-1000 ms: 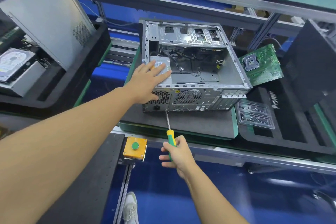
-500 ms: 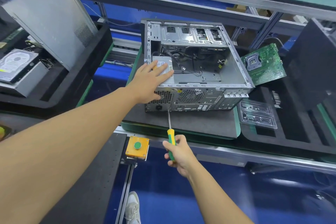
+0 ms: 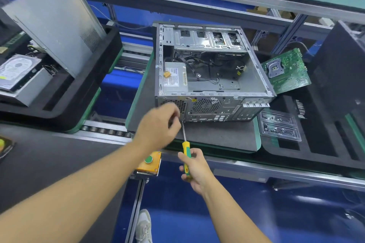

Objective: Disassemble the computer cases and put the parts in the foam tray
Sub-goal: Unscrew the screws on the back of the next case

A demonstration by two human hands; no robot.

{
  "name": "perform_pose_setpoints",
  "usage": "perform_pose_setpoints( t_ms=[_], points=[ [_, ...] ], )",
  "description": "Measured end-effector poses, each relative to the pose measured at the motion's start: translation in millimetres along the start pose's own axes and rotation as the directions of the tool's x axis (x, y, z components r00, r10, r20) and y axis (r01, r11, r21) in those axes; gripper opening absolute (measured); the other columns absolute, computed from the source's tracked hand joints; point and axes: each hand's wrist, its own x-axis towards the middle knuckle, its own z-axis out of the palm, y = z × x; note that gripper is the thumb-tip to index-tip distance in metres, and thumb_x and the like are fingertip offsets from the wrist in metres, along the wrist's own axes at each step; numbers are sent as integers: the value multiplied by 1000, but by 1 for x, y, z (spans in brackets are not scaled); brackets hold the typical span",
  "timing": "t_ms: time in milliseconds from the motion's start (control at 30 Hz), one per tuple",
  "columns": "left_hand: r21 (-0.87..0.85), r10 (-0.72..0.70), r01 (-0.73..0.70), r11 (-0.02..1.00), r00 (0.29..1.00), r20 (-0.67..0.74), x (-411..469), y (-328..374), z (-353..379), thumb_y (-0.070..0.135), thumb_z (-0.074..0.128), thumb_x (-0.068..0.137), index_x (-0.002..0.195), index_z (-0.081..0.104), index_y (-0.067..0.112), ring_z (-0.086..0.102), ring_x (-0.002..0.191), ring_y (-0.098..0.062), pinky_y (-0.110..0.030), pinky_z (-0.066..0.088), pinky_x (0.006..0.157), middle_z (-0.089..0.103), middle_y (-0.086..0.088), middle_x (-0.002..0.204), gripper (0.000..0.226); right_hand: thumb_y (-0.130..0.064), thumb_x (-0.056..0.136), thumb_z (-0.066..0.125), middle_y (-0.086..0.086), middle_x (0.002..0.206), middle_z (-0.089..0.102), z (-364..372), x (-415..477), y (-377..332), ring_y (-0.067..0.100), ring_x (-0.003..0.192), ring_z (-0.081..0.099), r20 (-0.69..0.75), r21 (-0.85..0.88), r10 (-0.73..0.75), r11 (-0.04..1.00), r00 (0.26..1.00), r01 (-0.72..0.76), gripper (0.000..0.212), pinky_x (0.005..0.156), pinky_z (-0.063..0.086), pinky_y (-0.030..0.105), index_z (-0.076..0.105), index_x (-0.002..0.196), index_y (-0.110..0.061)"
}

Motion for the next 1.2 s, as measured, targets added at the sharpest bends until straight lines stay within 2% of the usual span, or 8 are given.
perform_pose_setpoints(
  t_ms=[100,200,367,600,700,800,1000,1200],
  points=[
    [-116,-576,653,748,727,373,-27,11,38,44,60,90,84,58,23,64,66,-15,-38,55,64,67,4,71,22,-33,98,60,8,91,54,4,0,-3,16,63,51,31,70,31,997,999,-33,24,44,38,26,58,112,-12],
    [-34,-649,830,557,460,606,-34,11,63,63,72,78,73,65,15,63,51,-16,-28,54,55,71,-2,64,49,-24,104,41,14,95,59,1,-1,-3,20,71,52,66,83,11,996,998,-17,34,49,43,31,63,119,-5],
    [-214,-660,901,376,423,620,-38,-1,76,23,86,77,74,69,8,64,61,-15,-23,55,55,68,-5,68,23,-15,104,41,14,108,63,-6,-7,1,19,85,57,105,37,-36,999,994,32,26,59,51,30,60,120,-6],
    [-435,-465,898,-67,358,810,-49,-8,68,-1,48,101,118,59,0,68,106,-28,-37,54,88,71,-17,114,21,-28,108,40,19,91,62,-22,-12,12,23,62,64,204,75,142,984,969,-160,38,56,54,33,55,123,3],
    [-386,-450,922,32,359,818,-47,-2,65,21,60,99,112,65,5,68,102,-24,-36,52,91,72,-10,106,21,-23,102,58,14,94,54,-18,-13,12,18,63,56,165,48,64,996,984,-73,25,54,49,29,51,114,-3],
    [-392,-476,912,122,400,783,-44,6,64,23,71,91,97,67,1,64,72,-16,-27,53,68,64,-10,81,23,-22,93,71,11,100,52,-12,-17,10,14,64,50,143,8,28,1000,989,-30,39,52,45,26,45,118,-5],
    [-502,-519,862,-68,399,756,-46,5,62,-5,53,97,122,58,-8,68,99,-30,-36,57,78,68,-24,116,26,-44,101,54,14,82,57,-14,-23,8,19,59,48,195,198,107,969,975,-146,42,49,39,28,57,115,-4],
    [-431,-520,902,-2,367,771,-48,14,67,28,67,94,113,64,2,59,84,-21,-34,51,74,66,-5,93,33,-24,103,54,12,81,56,-9,-25,11,16,58,51,130,190,-14,982,991,-11,24,50,42,27,53,108,0]
  ],
)
